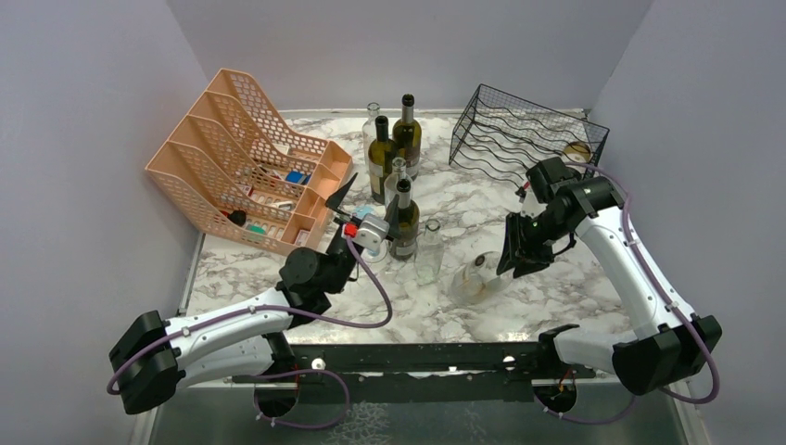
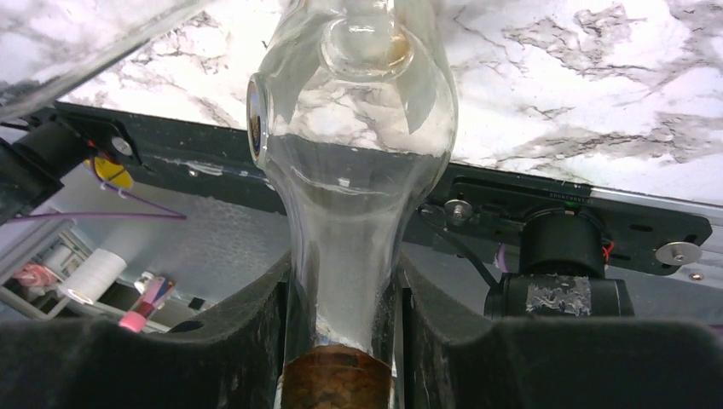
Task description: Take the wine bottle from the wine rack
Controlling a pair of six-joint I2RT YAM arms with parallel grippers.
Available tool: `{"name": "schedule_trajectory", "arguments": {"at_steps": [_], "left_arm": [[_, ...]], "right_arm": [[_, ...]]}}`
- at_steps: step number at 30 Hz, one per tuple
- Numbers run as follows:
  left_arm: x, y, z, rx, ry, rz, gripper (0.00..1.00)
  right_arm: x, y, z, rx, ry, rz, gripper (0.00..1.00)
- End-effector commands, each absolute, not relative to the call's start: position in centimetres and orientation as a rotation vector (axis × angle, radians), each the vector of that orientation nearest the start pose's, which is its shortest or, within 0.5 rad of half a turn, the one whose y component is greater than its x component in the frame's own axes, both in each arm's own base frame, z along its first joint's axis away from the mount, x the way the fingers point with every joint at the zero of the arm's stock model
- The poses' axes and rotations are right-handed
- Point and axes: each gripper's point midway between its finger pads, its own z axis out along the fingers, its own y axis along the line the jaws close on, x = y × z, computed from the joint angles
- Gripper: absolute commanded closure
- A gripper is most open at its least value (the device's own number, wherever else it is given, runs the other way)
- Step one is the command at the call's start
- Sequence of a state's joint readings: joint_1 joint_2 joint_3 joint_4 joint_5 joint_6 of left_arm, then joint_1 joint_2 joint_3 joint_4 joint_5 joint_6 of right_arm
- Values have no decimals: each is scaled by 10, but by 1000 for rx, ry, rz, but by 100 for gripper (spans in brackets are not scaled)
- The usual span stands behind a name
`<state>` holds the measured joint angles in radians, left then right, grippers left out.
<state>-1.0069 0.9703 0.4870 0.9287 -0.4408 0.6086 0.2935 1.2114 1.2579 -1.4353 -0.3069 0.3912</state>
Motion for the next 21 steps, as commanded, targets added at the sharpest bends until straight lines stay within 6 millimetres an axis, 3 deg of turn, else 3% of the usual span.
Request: {"name": "schedule_trajectory", "arguments": {"at_steps": [1, 4, 12, 21], "left_arm": [[242, -230, 381, 485, 949, -234, 11], [236, -230, 386, 483, 933, -273, 11], [245, -232, 378, 479, 973, -241, 11], [247, -235, 374, 487, 986, -241, 11]], "right_arm": [[166, 126, 211, 44, 2913, 616, 99], [166, 126, 205, 61, 2941, 603, 99], [174, 109, 206, 149, 2927, 424, 97], [172, 126, 205, 123, 2935, 327, 95]]}}
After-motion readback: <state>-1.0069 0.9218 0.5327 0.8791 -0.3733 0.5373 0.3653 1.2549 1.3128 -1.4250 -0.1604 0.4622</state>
